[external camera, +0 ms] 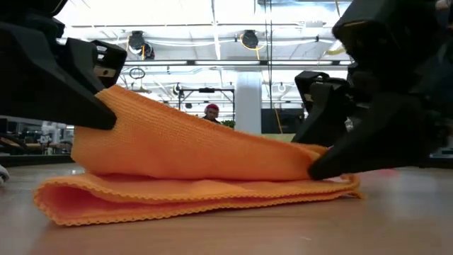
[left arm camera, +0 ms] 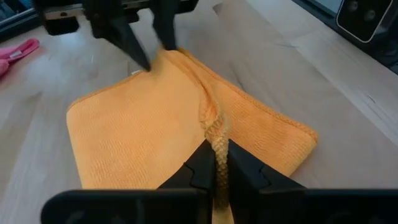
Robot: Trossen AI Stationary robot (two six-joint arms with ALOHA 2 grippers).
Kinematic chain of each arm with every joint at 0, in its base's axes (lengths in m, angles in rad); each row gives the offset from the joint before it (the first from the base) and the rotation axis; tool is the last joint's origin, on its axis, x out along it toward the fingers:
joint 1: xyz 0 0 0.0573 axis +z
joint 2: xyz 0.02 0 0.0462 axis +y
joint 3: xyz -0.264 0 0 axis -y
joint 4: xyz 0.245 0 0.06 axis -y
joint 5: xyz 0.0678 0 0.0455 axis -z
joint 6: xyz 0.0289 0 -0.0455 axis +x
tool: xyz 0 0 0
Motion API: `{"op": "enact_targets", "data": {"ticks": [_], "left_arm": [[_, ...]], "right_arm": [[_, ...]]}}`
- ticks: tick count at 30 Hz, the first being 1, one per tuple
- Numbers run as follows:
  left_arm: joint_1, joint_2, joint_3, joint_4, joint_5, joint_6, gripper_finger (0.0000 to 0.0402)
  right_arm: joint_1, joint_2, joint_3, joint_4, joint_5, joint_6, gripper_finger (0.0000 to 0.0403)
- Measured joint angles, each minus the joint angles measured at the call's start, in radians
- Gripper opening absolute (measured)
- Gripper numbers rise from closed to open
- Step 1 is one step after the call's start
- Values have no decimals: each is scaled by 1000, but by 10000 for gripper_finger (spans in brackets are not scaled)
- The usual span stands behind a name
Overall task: Fold microfiber towels
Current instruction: Fold the orange microfiber towel
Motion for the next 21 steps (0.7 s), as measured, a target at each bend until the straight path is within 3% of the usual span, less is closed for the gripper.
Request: {"op": "enact_targets", "data": {"ticks": [5, 9, 15, 21], "left_arm": [[0, 0, 0, -2, -6, 1, 33], [0, 0, 0, -1, -102, 41, 22], [84, -3, 0, 13, -142, 304, 13], [221, -84, -1, 12, -94, 501, 14]], "right_arm": [[0, -10, 3, -9, 28, -27, 74], [0, -14, 3, -13, 112, -80, 12], [0, -91, 3, -85, 334, -172, 12], [0, -260, 2, -209, 420, -194, 5]]}}
